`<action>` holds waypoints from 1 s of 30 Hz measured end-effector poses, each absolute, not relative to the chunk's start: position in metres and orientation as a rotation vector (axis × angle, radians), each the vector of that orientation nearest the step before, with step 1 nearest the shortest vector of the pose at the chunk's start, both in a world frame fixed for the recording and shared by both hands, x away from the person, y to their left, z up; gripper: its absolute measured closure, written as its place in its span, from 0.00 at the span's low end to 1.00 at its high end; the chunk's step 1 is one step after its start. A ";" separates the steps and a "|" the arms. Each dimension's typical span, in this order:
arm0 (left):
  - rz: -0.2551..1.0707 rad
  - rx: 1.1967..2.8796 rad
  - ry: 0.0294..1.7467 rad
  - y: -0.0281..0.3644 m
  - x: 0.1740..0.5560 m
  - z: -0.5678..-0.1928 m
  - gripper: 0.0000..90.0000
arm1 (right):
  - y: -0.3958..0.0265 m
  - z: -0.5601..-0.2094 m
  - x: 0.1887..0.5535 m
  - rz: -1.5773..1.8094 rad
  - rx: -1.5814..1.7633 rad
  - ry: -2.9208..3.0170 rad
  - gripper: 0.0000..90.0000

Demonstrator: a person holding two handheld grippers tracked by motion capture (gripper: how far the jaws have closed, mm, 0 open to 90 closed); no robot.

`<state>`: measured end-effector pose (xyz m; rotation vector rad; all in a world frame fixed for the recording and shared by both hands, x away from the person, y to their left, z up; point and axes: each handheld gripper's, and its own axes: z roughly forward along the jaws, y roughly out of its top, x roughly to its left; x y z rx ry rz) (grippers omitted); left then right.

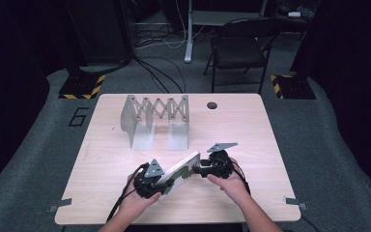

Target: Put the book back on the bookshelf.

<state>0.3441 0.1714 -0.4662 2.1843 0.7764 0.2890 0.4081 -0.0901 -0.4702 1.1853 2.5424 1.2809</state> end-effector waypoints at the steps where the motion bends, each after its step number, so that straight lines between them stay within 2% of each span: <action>1: 0.289 2.178 0.776 0.171 0.344 -0.466 0.84 | -0.090 -0.470 0.408 1.278 1.181 2.544 0.56; 10: 0.303 2.164 0.796 0.178 0.347 -0.462 0.84 | -0.093 -0.469 0.409 1.290 1.182 2.532 0.56; 30: 0.374 2.077 0.946 0.219 0.355 -0.452 0.84 | -0.099 -0.472 0.410 1.276 1.203 2.536 0.56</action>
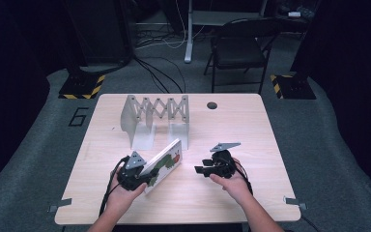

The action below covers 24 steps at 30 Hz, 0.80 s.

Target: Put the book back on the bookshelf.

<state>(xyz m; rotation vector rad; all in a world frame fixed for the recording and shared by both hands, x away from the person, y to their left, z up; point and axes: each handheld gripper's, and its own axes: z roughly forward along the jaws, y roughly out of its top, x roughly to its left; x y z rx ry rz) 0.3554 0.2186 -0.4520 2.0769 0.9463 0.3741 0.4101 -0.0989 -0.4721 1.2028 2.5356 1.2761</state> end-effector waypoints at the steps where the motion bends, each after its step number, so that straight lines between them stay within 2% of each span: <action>1: 0.377 2.075 0.951 0.221 0.356 -0.451 0.84 | -0.099 -0.472 0.410 1.272 1.214 2.536 0.56; 24: 0.453 1.987 1.071 0.259 0.358 -0.441 0.84 | -0.104 -0.477 0.412 1.252 1.240 2.535 0.56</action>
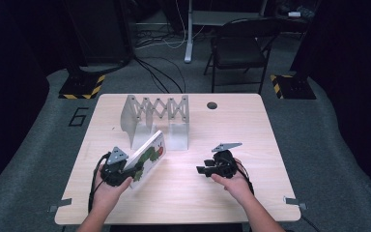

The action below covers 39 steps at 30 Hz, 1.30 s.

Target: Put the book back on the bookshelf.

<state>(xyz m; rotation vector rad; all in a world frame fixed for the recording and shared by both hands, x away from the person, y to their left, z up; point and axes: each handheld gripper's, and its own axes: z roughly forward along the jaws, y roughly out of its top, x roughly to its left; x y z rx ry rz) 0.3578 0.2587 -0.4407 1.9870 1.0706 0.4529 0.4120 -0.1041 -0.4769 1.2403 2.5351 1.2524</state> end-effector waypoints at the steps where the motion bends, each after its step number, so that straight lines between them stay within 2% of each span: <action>1: 0.457 1.984 1.077 0.260 0.358 -0.441 0.84 | -0.104 -0.477 0.412 1.251 1.236 2.536 0.55; 39: 0.516 1.941 1.178 0.286 0.361 -0.443 0.84 | -0.112 -0.482 0.413 1.230 1.270 2.509 0.50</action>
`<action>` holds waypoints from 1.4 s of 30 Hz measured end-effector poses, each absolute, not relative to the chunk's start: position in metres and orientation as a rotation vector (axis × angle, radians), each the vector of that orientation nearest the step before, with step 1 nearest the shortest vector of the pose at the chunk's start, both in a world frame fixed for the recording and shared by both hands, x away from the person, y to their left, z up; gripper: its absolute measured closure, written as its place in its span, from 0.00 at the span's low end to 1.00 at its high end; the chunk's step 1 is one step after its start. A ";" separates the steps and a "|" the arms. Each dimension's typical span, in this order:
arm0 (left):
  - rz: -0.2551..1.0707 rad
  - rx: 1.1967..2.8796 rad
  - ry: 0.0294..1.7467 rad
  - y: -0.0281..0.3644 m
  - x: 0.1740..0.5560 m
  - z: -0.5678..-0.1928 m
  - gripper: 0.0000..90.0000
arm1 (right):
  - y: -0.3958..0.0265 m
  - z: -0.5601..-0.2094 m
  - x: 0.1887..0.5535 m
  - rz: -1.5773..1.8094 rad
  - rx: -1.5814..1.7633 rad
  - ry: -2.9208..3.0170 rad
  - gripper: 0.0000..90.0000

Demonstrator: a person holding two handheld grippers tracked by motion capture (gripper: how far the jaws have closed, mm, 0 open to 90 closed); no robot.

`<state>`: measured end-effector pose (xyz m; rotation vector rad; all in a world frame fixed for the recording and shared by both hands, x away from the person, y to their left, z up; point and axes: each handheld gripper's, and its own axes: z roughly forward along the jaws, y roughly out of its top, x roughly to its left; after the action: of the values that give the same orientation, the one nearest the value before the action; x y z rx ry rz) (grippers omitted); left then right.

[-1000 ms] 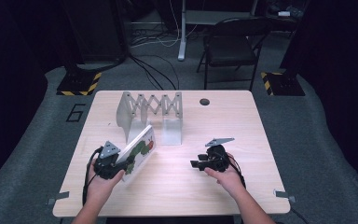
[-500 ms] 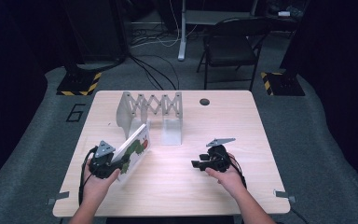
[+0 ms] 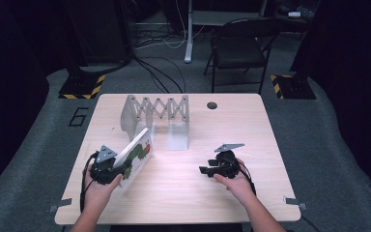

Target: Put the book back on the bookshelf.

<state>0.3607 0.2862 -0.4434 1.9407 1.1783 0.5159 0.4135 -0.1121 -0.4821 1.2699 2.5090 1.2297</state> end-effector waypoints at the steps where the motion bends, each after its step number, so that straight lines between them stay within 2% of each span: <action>1: 0.517 1.943 1.179 0.287 0.361 -0.443 0.84 | -0.112 -0.482 0.414 1.230 1.267 2.509 0.49; 24: 0.557 1.874 1.256 0.299 0.366 -0.443 0.84 | -0.113 -0.482 0.413 1.225 1.275 2.505 0.49; 42: 0.601 1.849 1.306 0.293 0.387 -0.443 0.84 | -0.113 -0.484 0.413 1.209 1.277 2.515 0.49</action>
<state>0.3866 0.2925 -0.4431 1.8490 1.3064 0.6011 0.4125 -0.1129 -0.4838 1.2771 2.5153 1.2094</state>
